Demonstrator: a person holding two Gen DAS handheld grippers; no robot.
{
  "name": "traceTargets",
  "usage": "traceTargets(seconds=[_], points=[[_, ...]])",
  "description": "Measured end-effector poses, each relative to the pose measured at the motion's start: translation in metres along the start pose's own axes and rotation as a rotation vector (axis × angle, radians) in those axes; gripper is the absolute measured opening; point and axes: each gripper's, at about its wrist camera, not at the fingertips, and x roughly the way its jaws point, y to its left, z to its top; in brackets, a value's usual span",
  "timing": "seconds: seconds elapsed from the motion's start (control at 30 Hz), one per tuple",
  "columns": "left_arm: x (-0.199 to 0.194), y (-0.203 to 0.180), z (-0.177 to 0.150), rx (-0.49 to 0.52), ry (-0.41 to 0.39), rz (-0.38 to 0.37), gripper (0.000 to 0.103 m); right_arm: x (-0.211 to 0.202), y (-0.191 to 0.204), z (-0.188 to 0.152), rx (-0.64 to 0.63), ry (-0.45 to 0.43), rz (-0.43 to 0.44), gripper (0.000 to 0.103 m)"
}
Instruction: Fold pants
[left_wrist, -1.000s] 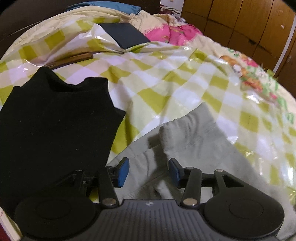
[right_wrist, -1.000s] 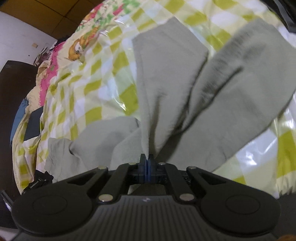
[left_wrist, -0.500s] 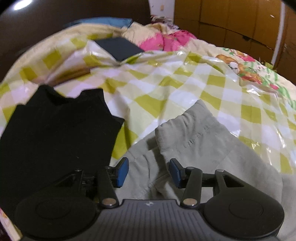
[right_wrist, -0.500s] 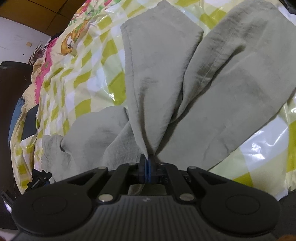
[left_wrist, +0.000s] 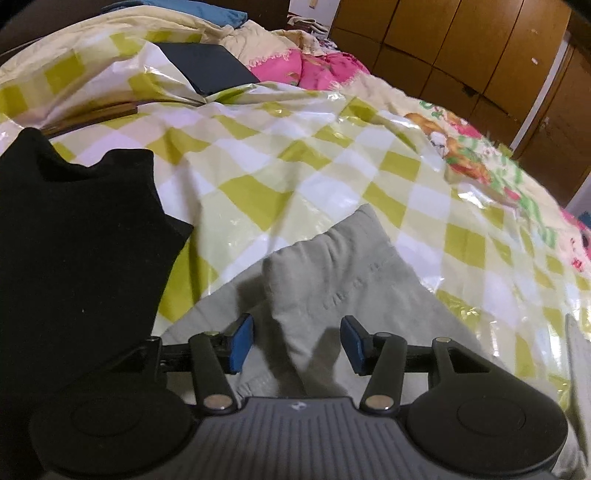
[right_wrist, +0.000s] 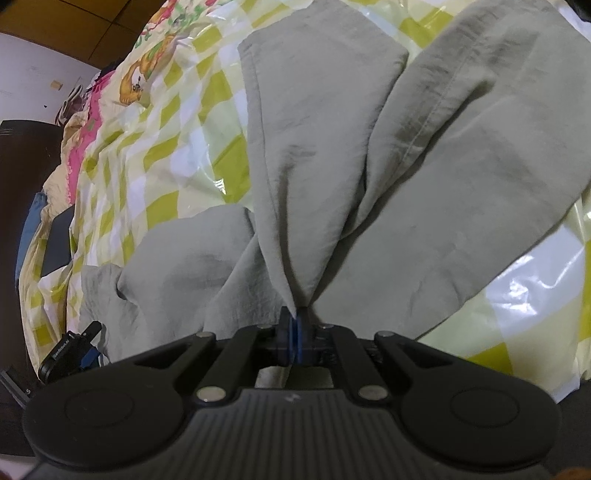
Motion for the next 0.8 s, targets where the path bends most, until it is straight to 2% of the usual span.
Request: traceTargets(seconds=[0.1, 0.17, 0.27, 0.47, 0.57, 0.7, 0.8], points=[[0.012, -0.001, 0.011, -0.015, 0.027, 0.019, 0.051, 0.0, -0.001, 0.0, -0.001, 0.0, 0.0, 0.003], [0.02, -0.004, 0.018, -0.03, 0.061, 0.012, 0.036, 0.0, -0.002, 0.001, 0.009, -0.001, 0.004, 0.003], [0.019, -0.008, 0.022, -0.034, 0.087, 0.007, 0.024, -0.001, -0.006, 0.003, 0.035, -0.005, 0.023, 0.003], [-0.023, 0.009, 0.03, -0.121, 0.054, -0.092, 0.02, -0.033, 0.008, 0.001, -0.04, -0.072, 0.061, 0.003], [-0.058, 0.016, 0.024, -0.128, 0.014, -0.108, 0.02, -0.05, 0.016, -0.006, -0.063, -0.091, 0.101, 0.003], [-0.093, 0.033, 0.007, -0.125, -0.004, -0.081, 0.02, -0.06, 0.02, -0.022, -0.103, -0.096, 0.122, 0.003], [-0.091, 0.047, -0.014, -0.108, 0.017, -0.002, 0.02, -0.048, 0.012, -0.033, -0.098, -0.066, 0.097, 0.003]])
